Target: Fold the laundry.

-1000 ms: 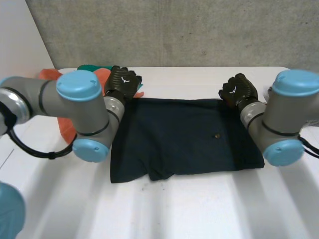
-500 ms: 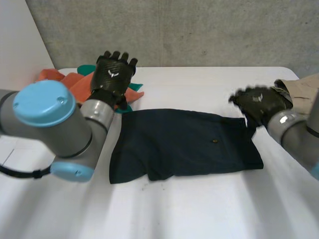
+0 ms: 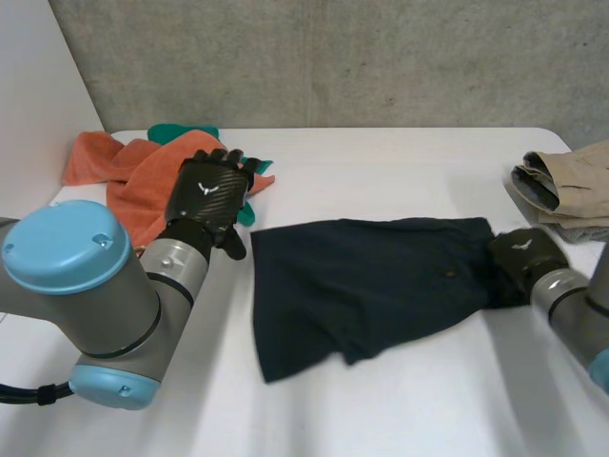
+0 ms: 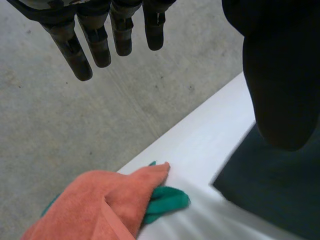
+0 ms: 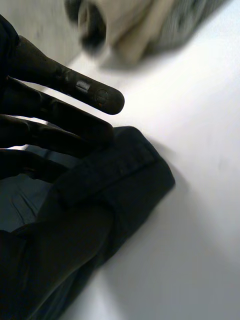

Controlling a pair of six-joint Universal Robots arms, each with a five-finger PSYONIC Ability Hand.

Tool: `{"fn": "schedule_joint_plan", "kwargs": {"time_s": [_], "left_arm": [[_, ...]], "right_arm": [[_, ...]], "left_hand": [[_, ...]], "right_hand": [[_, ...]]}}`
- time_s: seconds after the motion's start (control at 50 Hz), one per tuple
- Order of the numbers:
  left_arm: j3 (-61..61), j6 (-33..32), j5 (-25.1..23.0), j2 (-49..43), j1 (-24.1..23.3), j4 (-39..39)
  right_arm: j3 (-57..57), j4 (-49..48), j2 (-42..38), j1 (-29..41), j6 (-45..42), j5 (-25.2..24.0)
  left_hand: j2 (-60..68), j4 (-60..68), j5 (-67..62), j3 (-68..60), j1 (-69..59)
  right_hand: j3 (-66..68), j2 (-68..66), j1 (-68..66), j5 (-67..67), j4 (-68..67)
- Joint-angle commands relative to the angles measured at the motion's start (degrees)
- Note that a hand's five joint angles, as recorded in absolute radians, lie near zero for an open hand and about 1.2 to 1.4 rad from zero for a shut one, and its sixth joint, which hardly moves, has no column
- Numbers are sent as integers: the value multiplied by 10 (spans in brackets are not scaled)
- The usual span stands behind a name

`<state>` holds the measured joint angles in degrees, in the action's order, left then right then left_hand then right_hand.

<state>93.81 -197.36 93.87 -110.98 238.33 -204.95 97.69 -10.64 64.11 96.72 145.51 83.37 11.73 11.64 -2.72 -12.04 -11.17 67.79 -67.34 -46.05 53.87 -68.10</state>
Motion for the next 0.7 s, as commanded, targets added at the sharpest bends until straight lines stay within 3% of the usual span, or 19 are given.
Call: {"fn": "schedule_joint_plan", "kwargs": {"time_s": [0.02,0.16,0.24,0.34,0.42,0.48,0.54,0.64,0.7], "left_arm": [[13,0,-1,33,1,1],[31,0,0,46,0,1],[37,1,2,48,-1,1],[36,2,4,49,-3,0],[30,7,4,48,-15,0],[25,22,5,48,-22,0],[10,43,5,46,-23,2],[-22,67,6,39,-26,14],[-49,76,10,31,-37,27]], "right_arm": [[17,-8,67,-25,-91,12],[-6,-38,74,14,-187,2],[-23,-82,74,138,-225,-54],[12,-118,66,255,-260,-177],[49,-117,29,284,-282,-246],[58,-117,14,284,-289,-269],[61,-119,19,279,-274,-261],[48,-112,97,256,-141,-180],[46,-116,150,219,52,-167]], "left_hand": [[-17,-16,27,20,12],[-17,-16,27,20,12],[-17,-16,27,20,12],[-17,-16,27,20,12],[-15,-14,25,18,10],[-15,-14,25,18,10],[-5,-4,15,8,-1],[-5,-4,15,8,-1],[-2,-1,12,5,-4]], "right_hand": [[122,-127,-340,161,-119],[122,-127,-340,161,-119],[122,-127,-340,161,-119],[122,-127,-340,161,-119],[122,-127,-340,161,-119],[122,-127,-340,161,-119],[-578,573,360,-539,581],[-578,573,360,-539,581],[-578,573,360,-539,581]]}}
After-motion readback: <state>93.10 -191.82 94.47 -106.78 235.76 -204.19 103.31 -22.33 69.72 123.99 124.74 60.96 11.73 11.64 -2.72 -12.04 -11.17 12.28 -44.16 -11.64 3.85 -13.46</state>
